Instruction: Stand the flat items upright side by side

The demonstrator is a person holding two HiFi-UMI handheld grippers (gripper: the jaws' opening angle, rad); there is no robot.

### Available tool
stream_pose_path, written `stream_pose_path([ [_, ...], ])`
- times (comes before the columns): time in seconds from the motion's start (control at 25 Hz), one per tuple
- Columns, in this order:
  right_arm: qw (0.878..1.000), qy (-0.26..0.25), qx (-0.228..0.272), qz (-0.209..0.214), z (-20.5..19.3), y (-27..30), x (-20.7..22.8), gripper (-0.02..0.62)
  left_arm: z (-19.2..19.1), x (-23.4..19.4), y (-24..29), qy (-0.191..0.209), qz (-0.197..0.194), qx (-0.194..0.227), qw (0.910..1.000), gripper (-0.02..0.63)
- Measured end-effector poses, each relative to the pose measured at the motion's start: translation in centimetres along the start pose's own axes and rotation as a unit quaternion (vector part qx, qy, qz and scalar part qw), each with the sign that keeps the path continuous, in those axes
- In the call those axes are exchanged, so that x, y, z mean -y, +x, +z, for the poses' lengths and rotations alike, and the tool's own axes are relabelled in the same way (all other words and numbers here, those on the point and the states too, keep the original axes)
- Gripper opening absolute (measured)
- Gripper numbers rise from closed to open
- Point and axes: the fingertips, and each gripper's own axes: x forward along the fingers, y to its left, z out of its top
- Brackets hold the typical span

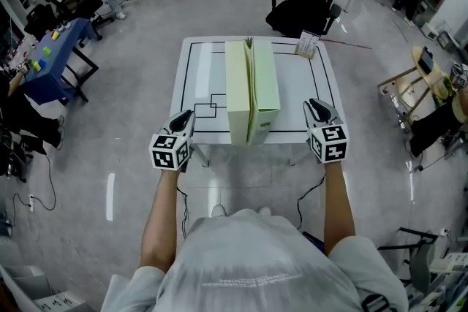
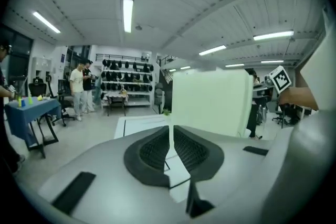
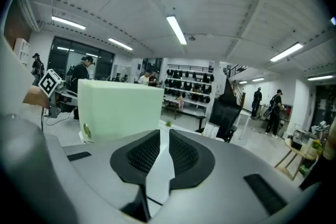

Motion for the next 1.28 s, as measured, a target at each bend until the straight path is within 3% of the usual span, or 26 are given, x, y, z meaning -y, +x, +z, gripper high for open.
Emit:
stream_pose_path([
  [0.16, 0.998, -0.012, 0.055, -0.017, 5.2, -1.3, 0.4, 0.031, 6.5, -0.5, -0.7, 0.013, -0.005, 0.054, 0.9984, 0.024],
  [0.4, 0.991, -0.052, 0.123, -0.001, 12.8, -3.4, -1.2, 0.028, 14.5, 1.8, -1.7, 0.076, -0.005, 0.104, 0.9916, 0.021],
  [0.52, 0.987, -0.063, 0.146, 0.004, 15.5, -4.3, -1.9, 0.028, 17.1, 3.9, -2.1, 0.089, -0.027, 0.125, 0.9878, 0.021],
  [0.92, 0.981, -0.077, 0.18, 0.019, 18.6, -5.2, -3.4, 0.029, 21.5, 8.9, -3.3, 0.096, -0.083, 0.171, 0.9771, 0.021],
  [1.04, 0.98, -0.078, 0.18, 0.018, 18.5, -5.2, -3.3, 0.028, 22.1, 9.1, -3.4, 0.108, -0.072, 0.176, 0.9757, 0.021],
  [1.28, 0.981, -0.077, 0.18, 0.014, 18.0, -5.4, -3.3, 0.028, 21.8, 10.2, -3.1, 0.17, -0.045, 0.16, 0.9713, 0.021],
])
